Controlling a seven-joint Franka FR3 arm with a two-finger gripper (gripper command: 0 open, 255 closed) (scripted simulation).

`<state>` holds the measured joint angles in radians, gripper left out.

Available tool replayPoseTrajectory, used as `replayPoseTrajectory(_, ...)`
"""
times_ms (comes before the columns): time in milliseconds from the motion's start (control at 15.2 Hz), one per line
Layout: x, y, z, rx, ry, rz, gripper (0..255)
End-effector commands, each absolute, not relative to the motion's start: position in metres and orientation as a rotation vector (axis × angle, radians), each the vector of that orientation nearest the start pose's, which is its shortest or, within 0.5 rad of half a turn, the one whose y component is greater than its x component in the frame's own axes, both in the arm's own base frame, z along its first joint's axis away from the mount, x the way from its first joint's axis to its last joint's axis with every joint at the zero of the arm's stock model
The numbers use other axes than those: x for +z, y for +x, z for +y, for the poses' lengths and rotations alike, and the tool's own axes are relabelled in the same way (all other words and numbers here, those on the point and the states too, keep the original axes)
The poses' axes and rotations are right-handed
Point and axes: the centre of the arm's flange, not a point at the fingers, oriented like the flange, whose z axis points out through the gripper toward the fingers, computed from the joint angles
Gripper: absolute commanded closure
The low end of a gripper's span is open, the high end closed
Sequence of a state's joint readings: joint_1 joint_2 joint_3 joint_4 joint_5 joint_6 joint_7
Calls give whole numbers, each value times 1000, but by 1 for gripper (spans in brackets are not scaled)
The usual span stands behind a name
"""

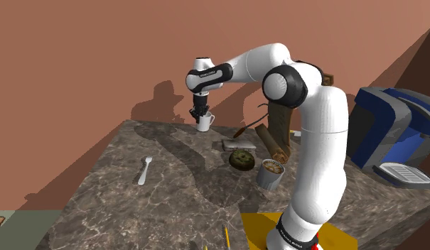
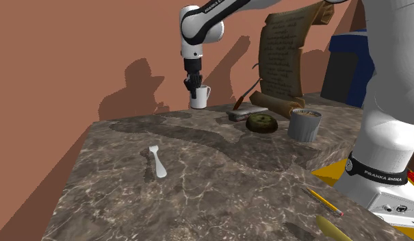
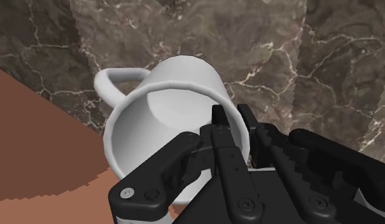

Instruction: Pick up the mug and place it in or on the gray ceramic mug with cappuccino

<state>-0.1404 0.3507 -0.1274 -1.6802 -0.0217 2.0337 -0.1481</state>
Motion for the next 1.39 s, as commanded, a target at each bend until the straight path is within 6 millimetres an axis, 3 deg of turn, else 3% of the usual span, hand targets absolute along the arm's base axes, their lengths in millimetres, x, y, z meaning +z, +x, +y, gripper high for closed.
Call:
replayPoseTrajectory(0,411,633,-167,12,-3200,164,255)
replayPoseTrajectory(1320,516,633,-167,12,-3200,164,255)
